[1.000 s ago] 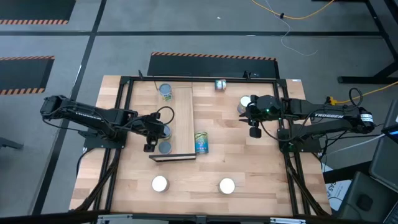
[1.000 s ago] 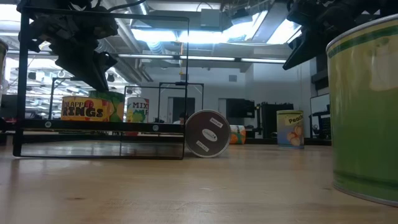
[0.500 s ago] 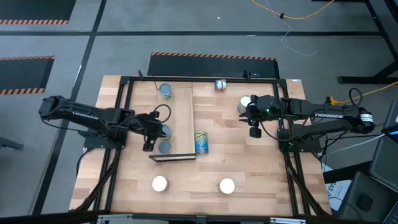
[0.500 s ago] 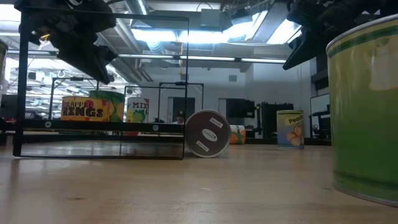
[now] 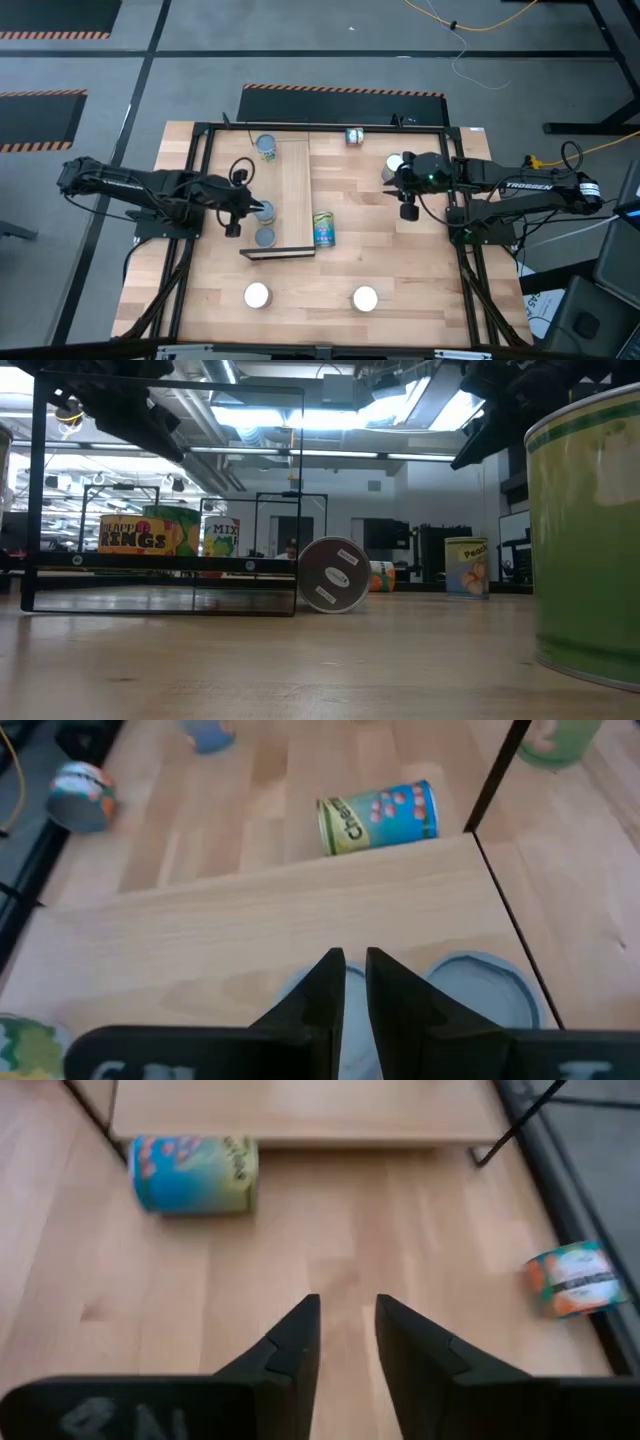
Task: Pick and place cans onto a shelf
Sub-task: Put the small canned oranges on the shelf
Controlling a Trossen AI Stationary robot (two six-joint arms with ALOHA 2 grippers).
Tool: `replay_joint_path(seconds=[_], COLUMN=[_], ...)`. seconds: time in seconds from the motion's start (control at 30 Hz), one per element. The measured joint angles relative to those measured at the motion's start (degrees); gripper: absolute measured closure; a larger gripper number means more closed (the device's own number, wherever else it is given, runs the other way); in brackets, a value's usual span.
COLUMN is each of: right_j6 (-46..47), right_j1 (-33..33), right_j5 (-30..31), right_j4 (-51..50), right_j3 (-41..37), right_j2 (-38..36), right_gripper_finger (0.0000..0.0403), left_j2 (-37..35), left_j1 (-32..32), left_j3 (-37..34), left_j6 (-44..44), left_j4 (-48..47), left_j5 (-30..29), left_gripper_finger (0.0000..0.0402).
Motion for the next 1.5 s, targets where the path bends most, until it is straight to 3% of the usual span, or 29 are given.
replay_joint_path(seconds=[0.3, 0.47, 0.9, 1.4, 1.5], right_j6=[4.4, 6.3, 7.2, 7.3, 7.3], right_j1=[-0.2, -4.2, -16.2, -21.3, -21.4], right_j5=[12.4, 12.5, 12.5, 12.7, 16.1], right_j4=[13.4, 25.2, 20.9, 18.7, 18.7], right_j3=[0.0, 0.4, 17.0, 30.5, 31.2], right_j2=[0.5, 3.7, 23.9, 46.9, 49.9], right_gripper_finger=[0.0219, 0.0208, 0.021, 0.0209, 0.0209], left_j2=[-0.3, -0.3, -0.3, -0.3, -0.3], left_j1=[0.0, 0.0, 0.0, 0.0, 0.0], left_j3=[0.0, 0.0, 0.0, 0.0, 0.0], left_j6=[1.7, 1.8, 1.7, 1.4, 1.4], left_j4=[4.1, 5.5, 5.7, 5.7, 5.7], left_j5=[0.0, 0.0, 0.0, 0.0, 0.0], left_gripper_finger=[0.0363, 0.0363, 0.0363, 0.0363, 0.0363])
